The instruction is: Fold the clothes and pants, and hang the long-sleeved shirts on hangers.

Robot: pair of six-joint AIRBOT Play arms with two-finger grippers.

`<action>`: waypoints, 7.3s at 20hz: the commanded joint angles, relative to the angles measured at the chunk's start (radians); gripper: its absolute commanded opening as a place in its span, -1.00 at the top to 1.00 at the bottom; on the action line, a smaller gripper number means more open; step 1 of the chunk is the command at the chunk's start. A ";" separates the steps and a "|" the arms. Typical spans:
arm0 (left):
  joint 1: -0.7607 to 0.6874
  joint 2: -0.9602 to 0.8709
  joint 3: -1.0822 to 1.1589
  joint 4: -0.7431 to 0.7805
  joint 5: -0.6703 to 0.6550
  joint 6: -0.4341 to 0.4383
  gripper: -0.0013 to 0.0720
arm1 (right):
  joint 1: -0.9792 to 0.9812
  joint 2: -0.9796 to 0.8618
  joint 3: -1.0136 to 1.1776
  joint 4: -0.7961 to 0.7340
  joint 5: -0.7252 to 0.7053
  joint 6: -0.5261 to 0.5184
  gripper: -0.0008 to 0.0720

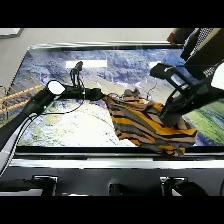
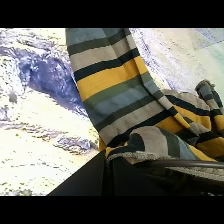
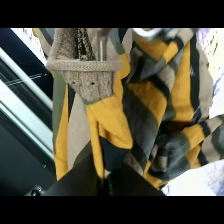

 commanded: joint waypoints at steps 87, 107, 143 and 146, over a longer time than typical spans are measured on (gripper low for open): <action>0.139 0.488 -0.096 0.298 -0.348 0.973 0.92 | -0.365 0.124 -0.015 0.286 -0.356 -0.285 -0.58; 0.068 0.574 -0.097 0.275 -0.354 0.942 0.92 | -0.216 -0.186 -0.157 0.554 -0.511 -0.613 -0.68; 0.236 0.575 -0.097 0.237 -0.098 -0.158 -0.75 | -0.219 0.456 -0.156 -0.830 -0.623 0.871 0.93; 0.236 0.575 -0.097 0.222 -0.098 -0.158 -0.75 | -0.219 0.422 -0.156 -1.046 -0.502 1.083 0.93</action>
